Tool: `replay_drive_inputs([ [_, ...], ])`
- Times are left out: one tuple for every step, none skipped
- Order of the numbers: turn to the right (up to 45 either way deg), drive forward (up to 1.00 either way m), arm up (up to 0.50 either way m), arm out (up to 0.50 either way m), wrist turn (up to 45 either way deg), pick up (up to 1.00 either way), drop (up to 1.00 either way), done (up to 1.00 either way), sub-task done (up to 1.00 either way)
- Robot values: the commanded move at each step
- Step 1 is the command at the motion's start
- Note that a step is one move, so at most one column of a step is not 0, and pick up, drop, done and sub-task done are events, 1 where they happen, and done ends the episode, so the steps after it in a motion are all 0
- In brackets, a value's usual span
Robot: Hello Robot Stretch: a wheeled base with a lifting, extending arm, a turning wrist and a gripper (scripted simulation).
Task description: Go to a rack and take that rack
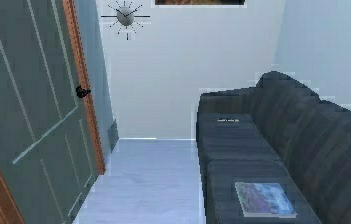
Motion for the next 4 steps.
replay_drive_inputs([
  [0.0, 0.00, 0.00, 0.24, 0.0, 0.00, 0.00, 0.00, 0.00],
  [0.0, 0.00, 0.00, 0.00, 45.0, 0.00, 0.00, 0.00, 0.00],
  [0.0, 0.00, 0.00, 0.00, 45.0, 0.00, 0.00, 0.00, 0.00],
  [0.0, 0.00, 0.00, 0.00, 45.0, 0.00, 0.00, 0.00, 0.00],
])
